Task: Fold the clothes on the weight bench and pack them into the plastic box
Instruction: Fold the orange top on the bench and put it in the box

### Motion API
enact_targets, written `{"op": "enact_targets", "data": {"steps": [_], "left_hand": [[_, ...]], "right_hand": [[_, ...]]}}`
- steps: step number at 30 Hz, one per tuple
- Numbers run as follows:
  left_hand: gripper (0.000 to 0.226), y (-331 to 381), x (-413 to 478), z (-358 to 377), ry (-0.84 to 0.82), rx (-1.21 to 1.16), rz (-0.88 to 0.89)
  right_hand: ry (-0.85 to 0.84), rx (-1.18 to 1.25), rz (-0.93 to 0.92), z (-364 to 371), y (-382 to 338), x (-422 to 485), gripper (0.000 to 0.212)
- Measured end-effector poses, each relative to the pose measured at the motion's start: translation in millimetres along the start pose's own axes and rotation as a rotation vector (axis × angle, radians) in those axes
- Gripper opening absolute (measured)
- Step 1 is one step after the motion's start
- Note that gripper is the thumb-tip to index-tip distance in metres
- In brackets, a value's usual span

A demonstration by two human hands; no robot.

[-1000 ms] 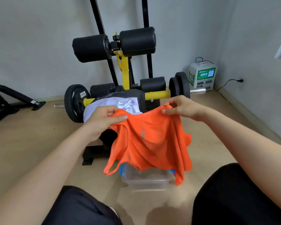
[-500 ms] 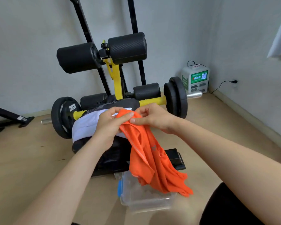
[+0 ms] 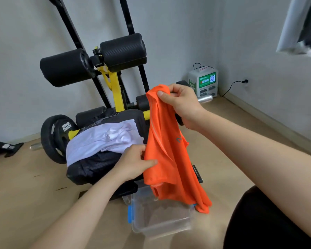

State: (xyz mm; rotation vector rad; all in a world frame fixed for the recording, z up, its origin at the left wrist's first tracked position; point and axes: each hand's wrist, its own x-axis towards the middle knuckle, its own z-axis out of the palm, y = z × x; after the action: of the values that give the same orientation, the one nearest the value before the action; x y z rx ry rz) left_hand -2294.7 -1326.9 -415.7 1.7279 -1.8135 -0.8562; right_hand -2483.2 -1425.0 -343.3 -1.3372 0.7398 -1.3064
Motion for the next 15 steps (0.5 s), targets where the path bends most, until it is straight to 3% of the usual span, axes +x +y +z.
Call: {"op": "enact_targets", "data": {"steps": [6,10,15], "left_hand": [[0.012,-1,1,6,0.100,0.088,0.056],[0.030,13,-5,8,0.282,0.161,0.243],[0.047,21,-6,24,0.215,0.444,0.530]], "right_hand": [[0.168,-0.046,0.003,-24,-1,2,0.012],[0.165,-0.058,-0.013,-26,-5,1,0.015],[0.071,-0.079,-0.057,-25,-13,-6,0.015]]}}
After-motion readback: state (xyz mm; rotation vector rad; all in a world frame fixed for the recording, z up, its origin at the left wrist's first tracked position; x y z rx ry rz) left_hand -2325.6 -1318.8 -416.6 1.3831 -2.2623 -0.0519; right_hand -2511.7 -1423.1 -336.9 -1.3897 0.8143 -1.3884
